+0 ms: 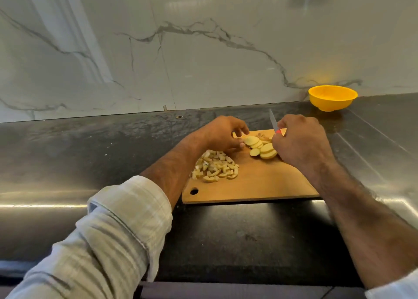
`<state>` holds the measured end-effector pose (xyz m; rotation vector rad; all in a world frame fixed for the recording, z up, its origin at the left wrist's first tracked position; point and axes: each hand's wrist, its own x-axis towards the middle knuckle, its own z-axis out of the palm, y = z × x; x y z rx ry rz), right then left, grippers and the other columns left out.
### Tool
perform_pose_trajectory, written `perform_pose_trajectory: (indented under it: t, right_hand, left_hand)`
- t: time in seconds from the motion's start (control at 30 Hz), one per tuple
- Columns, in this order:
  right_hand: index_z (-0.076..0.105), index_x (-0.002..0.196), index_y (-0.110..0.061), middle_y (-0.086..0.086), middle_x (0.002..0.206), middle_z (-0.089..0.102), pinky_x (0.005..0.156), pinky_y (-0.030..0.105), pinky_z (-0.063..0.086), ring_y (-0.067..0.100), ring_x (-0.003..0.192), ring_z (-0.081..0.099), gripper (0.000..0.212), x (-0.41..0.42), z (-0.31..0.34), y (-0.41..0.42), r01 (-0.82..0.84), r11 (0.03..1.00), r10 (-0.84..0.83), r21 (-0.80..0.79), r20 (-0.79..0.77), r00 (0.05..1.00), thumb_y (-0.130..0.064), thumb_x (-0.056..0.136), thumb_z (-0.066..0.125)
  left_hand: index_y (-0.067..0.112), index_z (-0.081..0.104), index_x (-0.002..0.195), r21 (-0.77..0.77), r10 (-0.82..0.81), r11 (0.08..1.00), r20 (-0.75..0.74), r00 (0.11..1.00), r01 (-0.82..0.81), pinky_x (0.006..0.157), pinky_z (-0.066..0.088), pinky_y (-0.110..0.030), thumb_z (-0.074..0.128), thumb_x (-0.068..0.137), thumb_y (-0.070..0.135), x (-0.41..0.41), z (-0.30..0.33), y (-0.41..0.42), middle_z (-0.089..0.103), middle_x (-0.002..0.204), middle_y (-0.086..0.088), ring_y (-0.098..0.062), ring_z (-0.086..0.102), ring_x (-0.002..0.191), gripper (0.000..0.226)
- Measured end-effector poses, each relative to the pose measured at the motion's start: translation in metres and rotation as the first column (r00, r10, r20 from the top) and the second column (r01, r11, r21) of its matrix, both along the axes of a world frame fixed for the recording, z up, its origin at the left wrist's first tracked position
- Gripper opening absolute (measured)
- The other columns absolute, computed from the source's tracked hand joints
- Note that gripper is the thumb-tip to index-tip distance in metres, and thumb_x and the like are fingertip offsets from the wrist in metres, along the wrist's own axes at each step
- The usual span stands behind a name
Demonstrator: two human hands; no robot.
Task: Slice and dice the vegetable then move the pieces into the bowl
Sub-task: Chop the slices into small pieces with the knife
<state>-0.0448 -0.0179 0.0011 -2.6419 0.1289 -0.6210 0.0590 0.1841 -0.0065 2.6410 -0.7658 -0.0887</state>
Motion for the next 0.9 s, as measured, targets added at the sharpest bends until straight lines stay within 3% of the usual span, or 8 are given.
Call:
perform_pose_trajectory:
  t: [0.1, 0.27, 0.4, 0.47, 0.57, 0.63, 0.73, 0.9]
  right_hand:
    - [0.072, 0.116, -0.012, 0.010, 0.106, 0.072, 0.060, 0.031, 0.046, 0.021, 0.081, 0.058, 0.027, 0.002, 0.000, -0.002, -0.005, 1.000, 0.005, 0.024, 0.002, 1.000, -0.025, 0.093, 0.070]
    - [0.072, 0.113, -0.014, 0.008, 0.103, 0.073, 0.060, 0.031, 0.050, 0.021, 0.079, 0.061, 0.026, 0.002, 0.001, -0.002, -0.040, 0.999, 0.039, 0.035, 0.018, 0.999, -0.025, 0.089, 0.072]
    - [0.072, 0.110, -0.014, 0.007, 0.097, 0.074, 0.062, 0.034, 0.055, 0.022, 0.077, 0.061, 0.024, 0.001, 0.004, -0.004, -0.050, 0.998, 0.047, 0.032, 0.104, 0.993, -0.026, 0.090, 0.070]
    - [0.073, 0.110, -0.015, 0.006, 0.095, 0.074, 0.062, 0.034, 0.056, 0.021, 0.076, 0.062, 0.023, 0.000, 0.004, -0.003, -0.059, 0.997, 0.054, 0.039, 0.121, 0.991, -0.026, 0.090, 0.070]
    - [0.072, 0.111, -0.018, 0.004, 0.096, 0.075, 0.064, 0.038, 0.061, 0.020, 0.077, 0.065, 0.024, -0.003, 0.005, -0.002, -0.098, 0.994, 0.091, 0.049, 0.128, 0.988, -0.028, 0.089, 0.071]
    - [0.070, 0.112, -0.025, -0.001, 0.098, 0.073, 0.062, 0.039, 0.063, 0.017, 0.077, 0.067, 0.024, -0.006, 0.007, 0.001, -0.165, 0.983, 0.159, 0.085, 0.072, 0.985, -0.030, 0.089, 0.072]
    - [0.064, 0.122, -0.033, -0.005, 0.107, 0.067, 0.062, 0.032, 0.058, 0.013, 0.083, 0.064, 0.033, -0.012, 0.001, 0.015, -0.296, 0.953, 0.303, 0.067, -0.167, 0.938, -0.033, 0.090, 0.074]
    - [0.061, 0.127, -0.030, -0.003, 0.120, 0.061, 0.081, 0.032, 0.053, 0.016, 0.102, 0.055, 0.034, -0.017, -0.007, 0.036, -0.349, 0.927, 0.274, -0.139, -0.386, 0.881, -0.030, 0.093, 0.065]
  left_hand:
    - [0.034, 0.067, 0.135, 0.137, -0.039, 0.990, -0.039, 0.998, 0.044, 0.084, 0.050, -0.028, 0.081, 0.093, 0.028, 0.006, 0.008, -0.012, 0.064, 0.121, 0.009, -0.009, 0.060, 0.105, 0.044]
    - [0.028, 0.075, 0.122, 0.181, -0.066, 0.981, 0.008, 0.998, 0.064, 0.087, 0.053, -0.031, 0.080, 0.094, 0.032, 0.010, 0.010, -0.021, 0.066, 0.113, 0.009, -0.009, 0.060, 0.102, 0.029]
    - [0.023, 0.078, 0.113, 0.071, -0.057, 0.996, 0.031, 0.998, 0.055, 0.091, 0.057, -0.033, 0.071, 0.101, 0.026, 0.010, 0.010, -0.013, 0.070, 0.105, 0.011, -0.007, 0.065, 0.100, 0.014]
    - [0.019, 0.078, 0.109, 0.025, -0.037, 0.999, 0.065, 0.997, 0.036, 0.084, 0.059, -0.034, 0.068, 0.102, 0.022, 0.005, 0.008, -0.009, 0.071, 0.099, 0.009, -0.009, 0.067, 0.093, 0.013]
    - [0.013, 0.078, 0.098, -0.149, 0.096, 0.986, 0.154, 0.983, -0.073, 0.076, 0.063, -0.046, 0.065, 0.098, 0.014, 0.005, 0.001, 0.004, 0.072, 0.085, 0.001, -0.020, 0.071, 0.080, 0.012]
    - [0.010, 0.077, 0.094, -0.324, 0.258, 0.925, 0.147, 0.955, -0.200, 0.073, 0.064, -0.049, 0.065, 0.095, 0.011, 0.009, -0.003, 0.023, 0.073, 0.078, -0.002, -0.022, 0.073, 0.072, 0.012]
    - [0.007, 0.076, 0.098, -0.524, 0.402, 0.785, 0.023, 0.916, -0.331, 0.072, 0.067, -0.041, 0.068, 0.097, 0.008, 0.009, -0.007, 0.049, 0.077, 0.077, -0.008, -0.020, 0.076, 0.068, 0.009]
    - [0.008, 0.075, 0.101, -0.571, 0.355, 0.756, -0.052, 0.933, -0.320, 0.061, 0.057, -0.021, 0.072, 0.096, 0.006, 0.007, -0.011, 0.050, 0.078, 0.081, -0.009, -0.018, 0.077, 0.069, 0.006]
